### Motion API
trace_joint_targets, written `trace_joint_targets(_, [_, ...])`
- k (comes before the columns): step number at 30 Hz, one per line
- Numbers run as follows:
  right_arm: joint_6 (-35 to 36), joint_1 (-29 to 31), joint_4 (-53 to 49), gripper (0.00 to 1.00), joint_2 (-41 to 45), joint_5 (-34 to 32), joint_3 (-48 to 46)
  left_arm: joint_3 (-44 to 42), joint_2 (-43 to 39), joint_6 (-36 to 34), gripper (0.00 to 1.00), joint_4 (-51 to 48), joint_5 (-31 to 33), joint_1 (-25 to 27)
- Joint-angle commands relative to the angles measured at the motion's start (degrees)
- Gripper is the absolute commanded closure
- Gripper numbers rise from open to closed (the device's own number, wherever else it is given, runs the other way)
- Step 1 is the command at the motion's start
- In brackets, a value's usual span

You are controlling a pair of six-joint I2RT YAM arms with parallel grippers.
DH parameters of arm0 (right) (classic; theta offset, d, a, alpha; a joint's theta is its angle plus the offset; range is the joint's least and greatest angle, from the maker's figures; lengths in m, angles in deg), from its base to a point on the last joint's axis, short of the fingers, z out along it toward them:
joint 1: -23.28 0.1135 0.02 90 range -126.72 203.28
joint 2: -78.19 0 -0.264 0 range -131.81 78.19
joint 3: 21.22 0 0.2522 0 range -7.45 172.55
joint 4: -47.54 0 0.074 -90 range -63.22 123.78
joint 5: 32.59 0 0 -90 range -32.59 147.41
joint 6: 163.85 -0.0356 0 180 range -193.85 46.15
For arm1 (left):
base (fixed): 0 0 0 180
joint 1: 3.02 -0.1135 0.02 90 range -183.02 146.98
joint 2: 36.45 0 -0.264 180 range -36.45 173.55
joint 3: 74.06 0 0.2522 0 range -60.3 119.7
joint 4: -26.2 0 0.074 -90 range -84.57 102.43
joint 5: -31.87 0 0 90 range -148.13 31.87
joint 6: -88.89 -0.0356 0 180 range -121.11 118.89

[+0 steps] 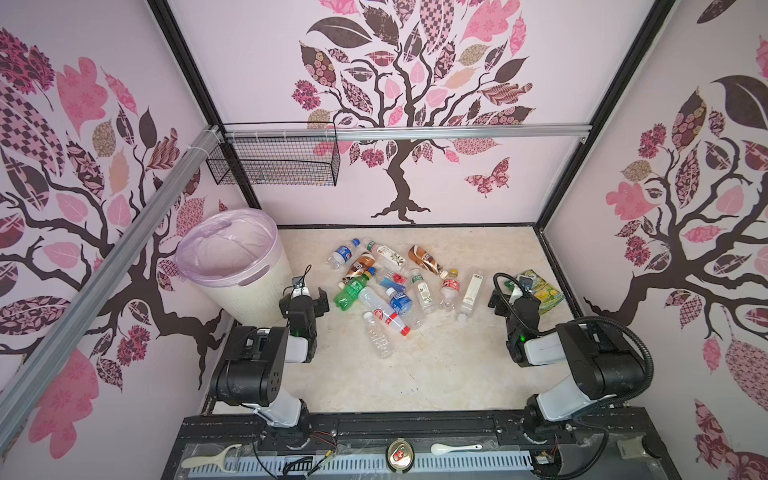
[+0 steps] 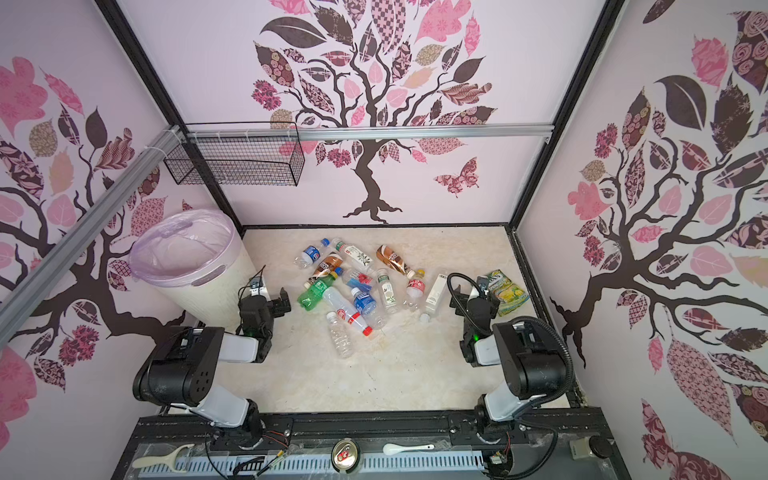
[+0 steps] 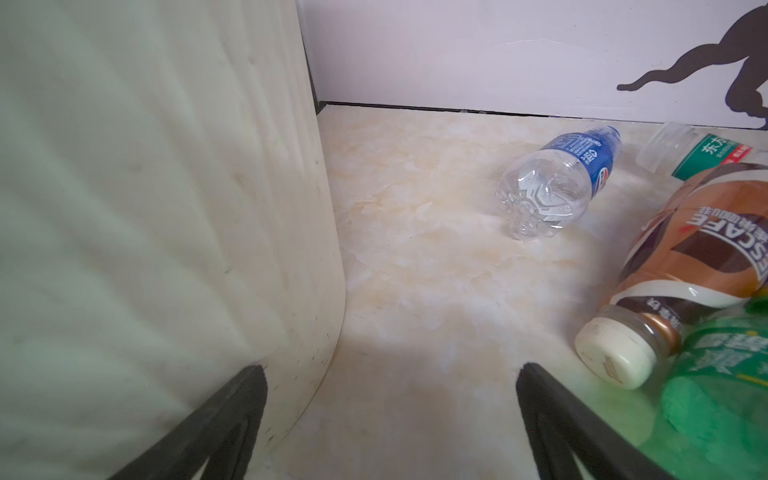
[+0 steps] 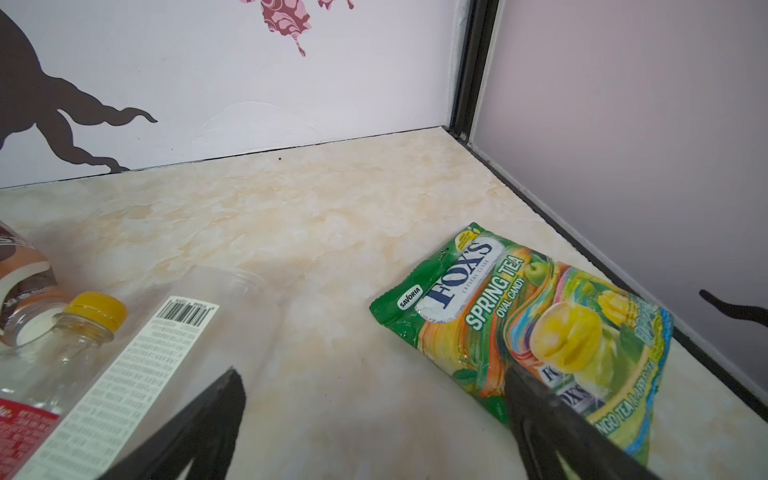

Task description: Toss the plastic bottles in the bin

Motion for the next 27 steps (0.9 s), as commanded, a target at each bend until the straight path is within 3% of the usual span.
trace_joint_targets(1, [-0.51,0.2,1.83,0.01,0.7,-0.61,0.63,1.15,-0.87,-0.03,0.02,1.46,0.55,-0.31])
trace_joint_targets(27, [-0.51,0.15,1.75,0.01,0.7,-0.62,0.61,0.91,-0.63,0.05,0.02,2.34,0.27,-0.46])
